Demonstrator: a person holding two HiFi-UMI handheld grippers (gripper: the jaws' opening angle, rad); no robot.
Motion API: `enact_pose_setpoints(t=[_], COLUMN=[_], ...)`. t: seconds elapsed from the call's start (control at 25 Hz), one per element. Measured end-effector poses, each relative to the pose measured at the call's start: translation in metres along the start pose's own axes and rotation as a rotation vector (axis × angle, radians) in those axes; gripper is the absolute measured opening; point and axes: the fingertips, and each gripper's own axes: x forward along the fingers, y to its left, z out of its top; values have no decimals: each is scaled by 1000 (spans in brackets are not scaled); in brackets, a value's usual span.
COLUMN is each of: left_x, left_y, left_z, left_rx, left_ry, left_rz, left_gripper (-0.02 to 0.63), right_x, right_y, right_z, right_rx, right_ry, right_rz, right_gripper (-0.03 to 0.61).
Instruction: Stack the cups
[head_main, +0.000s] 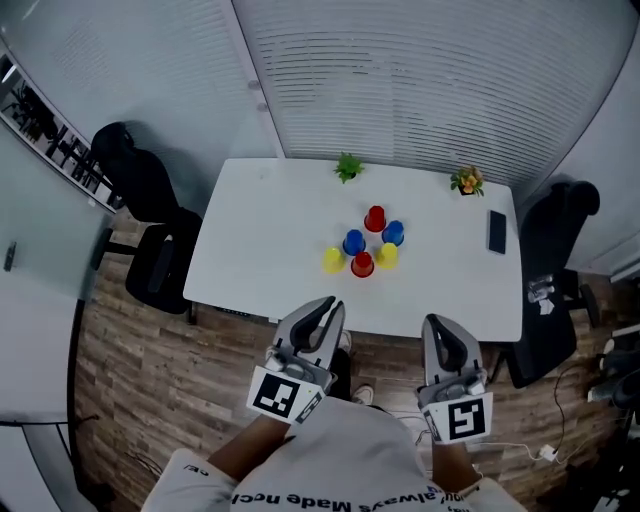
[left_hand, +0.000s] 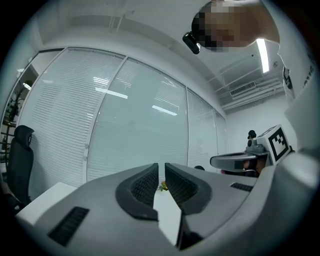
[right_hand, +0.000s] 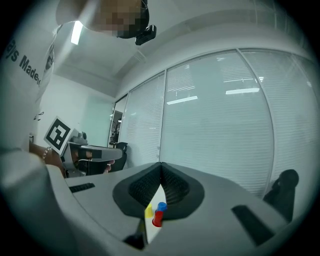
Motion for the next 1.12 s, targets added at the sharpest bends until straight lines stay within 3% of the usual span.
enact_pose_setpoints(t=[0.12,0.4,0.8,0.96,1.12], left_x=[26,79,125,133,136], left_y=[26,87,131,144,153], left_z=[-1,-1,-5,-18,-24], left_rx=[0,-11,-28,-29,-32], left_ry=[8,11,-1,34,44], left_rz=[-11,-50,-136,-118,-114], left_gripper=[54,54,54,54,54], right_x=[38,131,192,202,207], right_y=[-6,-19,-34,-39,-35], right_z=[-8,10,4,-16,-65], right_rx=[-9,-23,-20,-27,-36], right_ry=[39,-4,10,30,103], right_rz=[20,-2,-63,-66,-43], right_gripper=[8,8,8,17,62])
